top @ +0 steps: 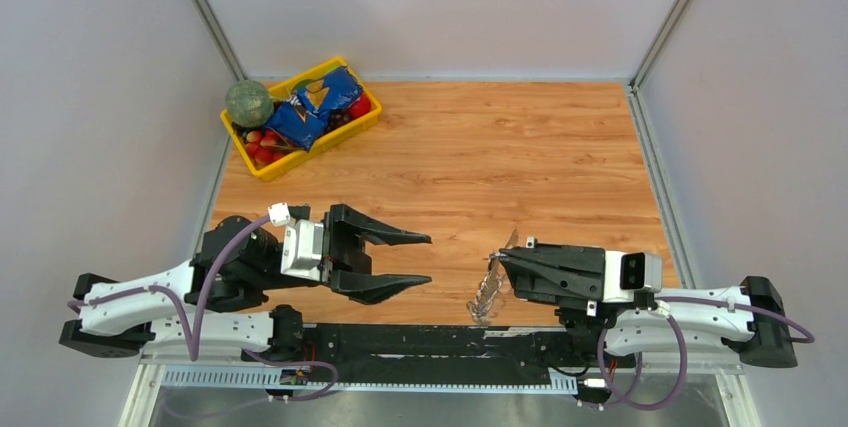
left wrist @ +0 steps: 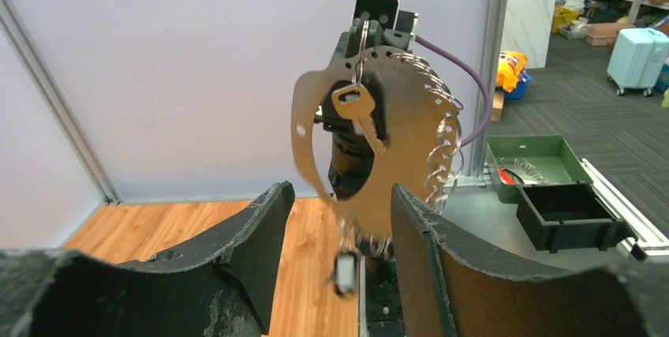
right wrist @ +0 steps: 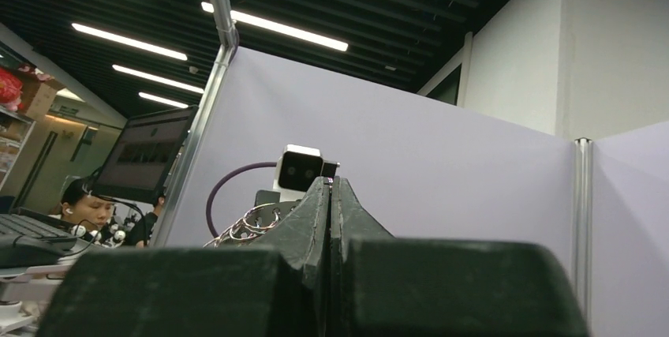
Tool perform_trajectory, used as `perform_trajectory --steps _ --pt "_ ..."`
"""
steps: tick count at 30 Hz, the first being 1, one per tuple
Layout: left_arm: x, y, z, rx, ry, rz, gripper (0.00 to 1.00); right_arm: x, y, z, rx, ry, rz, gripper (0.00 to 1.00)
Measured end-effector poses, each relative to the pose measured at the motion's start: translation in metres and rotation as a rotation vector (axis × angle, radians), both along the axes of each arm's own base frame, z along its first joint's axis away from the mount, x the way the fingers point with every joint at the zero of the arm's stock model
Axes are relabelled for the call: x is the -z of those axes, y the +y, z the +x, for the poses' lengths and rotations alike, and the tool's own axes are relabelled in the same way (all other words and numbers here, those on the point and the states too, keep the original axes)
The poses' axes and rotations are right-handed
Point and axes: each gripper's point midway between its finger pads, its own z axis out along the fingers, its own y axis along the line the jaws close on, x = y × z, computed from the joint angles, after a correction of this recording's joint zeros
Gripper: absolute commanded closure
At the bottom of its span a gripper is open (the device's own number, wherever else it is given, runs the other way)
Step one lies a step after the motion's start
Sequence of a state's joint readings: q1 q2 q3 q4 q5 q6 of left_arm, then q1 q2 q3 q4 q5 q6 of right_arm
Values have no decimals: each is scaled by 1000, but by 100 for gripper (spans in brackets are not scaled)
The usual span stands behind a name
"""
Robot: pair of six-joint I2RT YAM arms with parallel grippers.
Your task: Put the keys on the keyring
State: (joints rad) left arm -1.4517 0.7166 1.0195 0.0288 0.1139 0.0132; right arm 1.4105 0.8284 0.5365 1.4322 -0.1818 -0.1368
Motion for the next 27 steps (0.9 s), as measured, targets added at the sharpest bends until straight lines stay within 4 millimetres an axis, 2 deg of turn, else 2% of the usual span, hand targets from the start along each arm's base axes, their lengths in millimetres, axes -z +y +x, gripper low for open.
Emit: perform_trajectory --steps 12,15,17,27 --pt "-22 -14 -12 71 -33 -53 42 8 12 -7 -53 -16 -57 100" --pt "-28 -16 -14 86 -41 -66 49 10 14 -8 -57 -19 -67 100" --pt "-32 -18 -16 95 -40 -76 50 11 15 -9 -60 -23 -69 100" --pt "-29 -31 -19 123 -27 -62 53 12 17 -11 -71 -29 -78 100"
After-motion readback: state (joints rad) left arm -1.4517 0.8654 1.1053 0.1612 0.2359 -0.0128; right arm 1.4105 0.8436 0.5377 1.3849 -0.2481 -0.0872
